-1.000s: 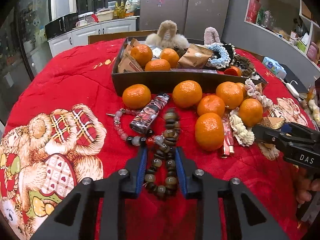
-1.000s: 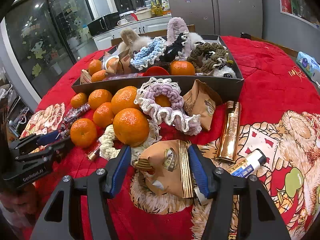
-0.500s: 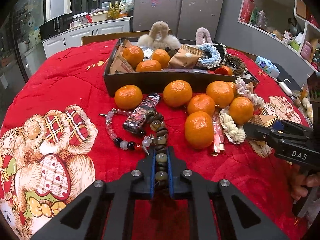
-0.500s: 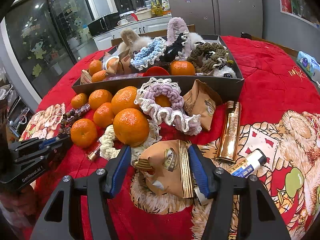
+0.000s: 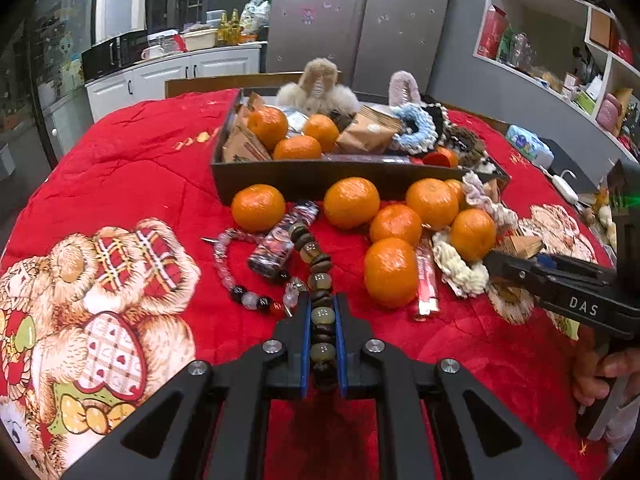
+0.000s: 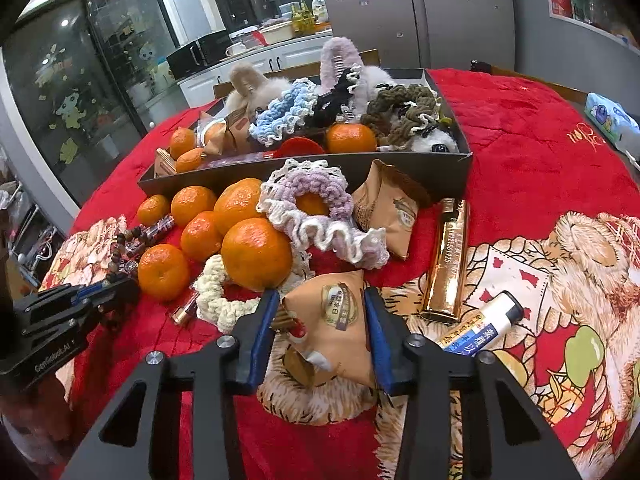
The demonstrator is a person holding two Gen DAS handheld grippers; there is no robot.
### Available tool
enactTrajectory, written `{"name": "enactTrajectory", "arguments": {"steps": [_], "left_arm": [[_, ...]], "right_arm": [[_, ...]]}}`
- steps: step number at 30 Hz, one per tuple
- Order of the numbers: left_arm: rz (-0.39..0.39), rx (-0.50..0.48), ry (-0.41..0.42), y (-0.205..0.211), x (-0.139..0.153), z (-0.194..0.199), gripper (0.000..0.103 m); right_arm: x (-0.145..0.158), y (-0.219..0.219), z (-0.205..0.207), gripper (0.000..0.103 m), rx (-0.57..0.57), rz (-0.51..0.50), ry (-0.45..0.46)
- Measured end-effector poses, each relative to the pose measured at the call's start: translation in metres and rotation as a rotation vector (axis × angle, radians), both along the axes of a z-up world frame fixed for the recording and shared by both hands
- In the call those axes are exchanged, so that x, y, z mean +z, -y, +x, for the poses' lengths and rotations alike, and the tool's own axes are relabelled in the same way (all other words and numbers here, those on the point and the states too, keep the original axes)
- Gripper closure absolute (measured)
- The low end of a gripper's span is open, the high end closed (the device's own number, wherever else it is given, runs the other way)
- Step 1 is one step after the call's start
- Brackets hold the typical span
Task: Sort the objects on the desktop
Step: 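Lift the snack packet with the right gripper while the left lifts the bead bracelet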
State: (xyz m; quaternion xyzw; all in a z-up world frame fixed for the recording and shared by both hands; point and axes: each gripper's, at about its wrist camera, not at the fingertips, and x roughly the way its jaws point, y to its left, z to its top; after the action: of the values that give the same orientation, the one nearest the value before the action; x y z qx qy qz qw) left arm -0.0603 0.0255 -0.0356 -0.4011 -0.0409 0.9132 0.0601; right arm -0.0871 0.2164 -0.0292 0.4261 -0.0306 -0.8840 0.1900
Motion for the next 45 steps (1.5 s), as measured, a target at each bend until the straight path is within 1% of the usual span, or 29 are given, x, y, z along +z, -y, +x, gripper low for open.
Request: {"name": "enactTrajectory", "arguments": {"steps": [11,14,16,20,24,28,30,32,34,36,40,45], "left_arm": [[0.007,0.026,-0.084,0.012,0.023,0.012,0.093],[0.0,0.017,-0.103,0.011,0.028,0.016,0.093],[0.002,0.013,-0.118,0.015,0.033,0.026,0.093],[0.01,0.004,-0.142,0.015,0.04,0.034,0.093],[-0.022,-0.003,-0.183,0.011,0.046,0.04,0.093],[0.007,-0.022,-0.174,0.009,0.044,0.041,0.093],[0.001,-0.028,-0.181,0.005,0.044,0.043,0.092],[-0.015,-0.025,-0.209,0.001,0.047,0.047,0.092],[-0.029,-0.029,-0.241,-0.001,0.051,0.052,0.092],[-0.033,-0.031,-0.269,-0.003,0.056,0.058,0.092],[-0.054,-0.032,-0.292,-0.008,0.059,0.064,0.092],[-0.052,-0.04,-0.31,-0.011,0.06,0.068,0.092]], "right_arm": [[0.006,-0.005,0.002,0.065,-0.002,-0.018,-0.019],[0.008,-0.011,-0.002,0.065,-0.004,-0.052,-0.005],[0.009,-0.013,-0.003,0.065,-0.007,-0.072,0.001],[0.016,-0.017,-0.001,0.065,-0.02,-0.072,-0.024],[0.022,-0.014,0.005,0.065,-0.012,-0.069,-0.056],[0.021,-0.007,0.014,0.065,-0.001,-0.071,-0.057],[0.022,-0.002,0.017,0.065,0.011,-0.085,-0.05],[0.025,0.002,0.022,0.065,0.019,-0.084,-0.075],[0.031,0.005,0.031,0.065,0.014,-0.049,-0.142],[0.039,0.007,0.039,0.065,0.017,-0.044,-0.194],[0.046,0.006,0.045,0.065,0.016,-0.061,-0.239],[0.045,0.005,0.049,0.065,0.009,-0.042,-0.267]]}}
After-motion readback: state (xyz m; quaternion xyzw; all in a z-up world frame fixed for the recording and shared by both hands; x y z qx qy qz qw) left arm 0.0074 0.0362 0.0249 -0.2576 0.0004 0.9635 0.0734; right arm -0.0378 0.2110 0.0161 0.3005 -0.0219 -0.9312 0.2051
